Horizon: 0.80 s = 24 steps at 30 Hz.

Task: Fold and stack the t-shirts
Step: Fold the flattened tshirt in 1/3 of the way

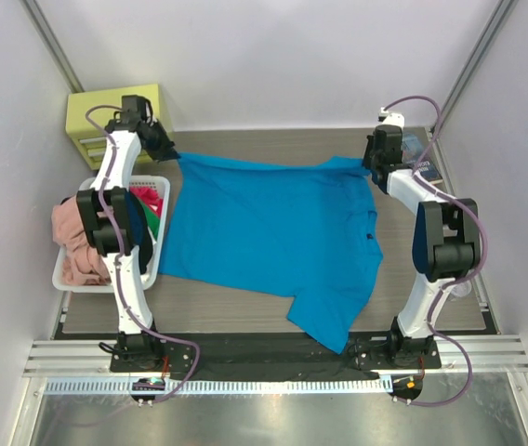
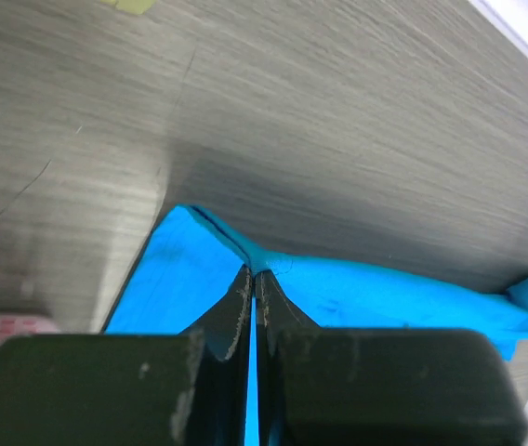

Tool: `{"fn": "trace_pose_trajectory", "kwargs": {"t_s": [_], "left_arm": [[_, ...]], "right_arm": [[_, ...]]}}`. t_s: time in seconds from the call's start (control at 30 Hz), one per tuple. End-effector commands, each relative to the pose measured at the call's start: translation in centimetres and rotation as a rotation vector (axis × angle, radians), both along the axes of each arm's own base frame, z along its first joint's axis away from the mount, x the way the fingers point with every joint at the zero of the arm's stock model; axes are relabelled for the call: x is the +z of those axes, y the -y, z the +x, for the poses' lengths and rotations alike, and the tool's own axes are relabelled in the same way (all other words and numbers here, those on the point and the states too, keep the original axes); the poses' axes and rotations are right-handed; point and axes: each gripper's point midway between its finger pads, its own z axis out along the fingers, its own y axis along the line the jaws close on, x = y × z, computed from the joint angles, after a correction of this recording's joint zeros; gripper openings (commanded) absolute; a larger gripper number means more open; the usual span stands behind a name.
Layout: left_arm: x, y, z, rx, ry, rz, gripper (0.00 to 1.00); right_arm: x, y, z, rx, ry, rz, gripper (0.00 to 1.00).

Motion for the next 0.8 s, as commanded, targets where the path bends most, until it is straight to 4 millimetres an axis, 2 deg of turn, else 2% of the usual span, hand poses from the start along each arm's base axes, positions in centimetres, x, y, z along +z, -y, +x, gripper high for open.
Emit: {"fn": "trace_pose_trajectory", "kwargs": {"t_s": [0.0, 0.03, 0.13, 0.47, 0.6, 0.77], "left_arm": [[-1.1, 0.3, 1.5, 0.006, -0.003, -0.047, 0.00], [-1.5, 0.3, 1.6, 0.007, -0.008, -0.049, 0.00], [-2.2, 0.3, 1.8, 0.013, -0.012, -0.047, 0.00], [-2.0, 0.1, 2.3, 0.007, 0.003, -0.030, 0.00], [-1.9, 0.1, 1.9, -0.001, -0.008, -0.033, 0.00], [-0.9, 0.3, 1.2, -0.026, 0.005, -0.022, 0.00]], "right_arm": [[1.0, 0.4, 2.5, 0.002, 0.043, -0.039, 0.01], [0.2, 0.4, 2.8, 0.002, 0.030, -0.041, 0.01], [-0.2, 0.3, 3.8, 0.003, 0.034, -0.039, 0.01], [1.5, 0.1, 6.0, 0.013, 0.077, -0.044, 0.01], [1.6, -0.1, 6.1, 0.026, 0.074, -0.042, 0.01], [1.8, 0.1, 5.1, 0.014, 0.072, -0.041, 0.01]]}}
